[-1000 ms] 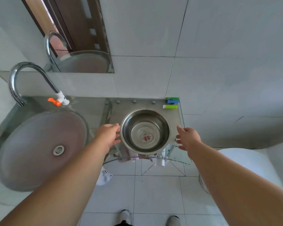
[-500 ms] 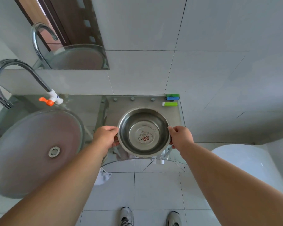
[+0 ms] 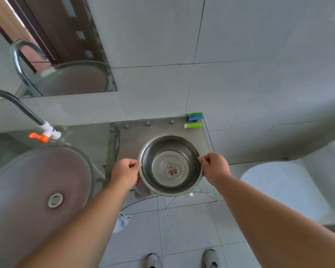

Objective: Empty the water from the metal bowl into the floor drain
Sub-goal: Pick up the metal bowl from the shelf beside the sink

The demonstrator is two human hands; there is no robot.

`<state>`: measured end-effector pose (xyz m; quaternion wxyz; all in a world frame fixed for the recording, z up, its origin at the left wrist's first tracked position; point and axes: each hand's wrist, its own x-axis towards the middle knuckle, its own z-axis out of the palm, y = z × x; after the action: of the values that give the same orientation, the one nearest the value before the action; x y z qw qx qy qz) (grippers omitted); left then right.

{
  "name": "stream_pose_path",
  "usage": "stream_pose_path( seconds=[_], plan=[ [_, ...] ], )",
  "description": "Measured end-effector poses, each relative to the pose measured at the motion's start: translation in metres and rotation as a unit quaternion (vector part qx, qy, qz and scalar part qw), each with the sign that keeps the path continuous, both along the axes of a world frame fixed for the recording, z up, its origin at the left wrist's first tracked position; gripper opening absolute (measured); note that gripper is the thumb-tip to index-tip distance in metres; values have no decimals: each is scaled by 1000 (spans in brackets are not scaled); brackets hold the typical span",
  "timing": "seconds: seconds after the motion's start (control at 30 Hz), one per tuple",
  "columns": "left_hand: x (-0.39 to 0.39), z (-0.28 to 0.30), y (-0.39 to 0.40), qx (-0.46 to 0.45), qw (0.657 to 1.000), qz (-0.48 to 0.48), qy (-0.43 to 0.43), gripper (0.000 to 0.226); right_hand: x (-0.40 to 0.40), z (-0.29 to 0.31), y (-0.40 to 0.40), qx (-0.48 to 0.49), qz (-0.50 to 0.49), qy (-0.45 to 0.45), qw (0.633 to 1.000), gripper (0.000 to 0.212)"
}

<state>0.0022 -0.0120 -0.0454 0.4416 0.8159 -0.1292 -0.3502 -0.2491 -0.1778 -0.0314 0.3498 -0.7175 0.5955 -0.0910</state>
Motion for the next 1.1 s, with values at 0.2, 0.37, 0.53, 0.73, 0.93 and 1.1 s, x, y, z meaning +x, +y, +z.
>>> stream_pose_path(
  seconds=[0.2, 0.37, 0.53, 0.73, 0.93, 1.1],
  plan=[
    [-16, 16, -16, -41, 998, -35, -19, 16, -26, 7, -1, -19, -44, -13, 999, 36],
    [-43, 23, -42, -67, 997, -38, 17, 6, -59, 19, -17, -35, -64, -15, 997, 38],
    [-90, 24, -71, -71, 997, -37, 20, 6, -105, 28, -48, -43, -64, -23, 997, 40],
    [-162, 23, -113, -50, 998, -30, -28, 10, -175, 22, -96, -41, -41, -35, 998, 39],
    [-250, 14, -149, -52, 998, 25, -8, 13, -250, 20, -148, -34, -5, -44, 998, 39],
    [-314, 11, -177, -47, 998, 48, 13, 10, -305, 24, -190, -30, 23, -33, 999, 37]
  ],
)
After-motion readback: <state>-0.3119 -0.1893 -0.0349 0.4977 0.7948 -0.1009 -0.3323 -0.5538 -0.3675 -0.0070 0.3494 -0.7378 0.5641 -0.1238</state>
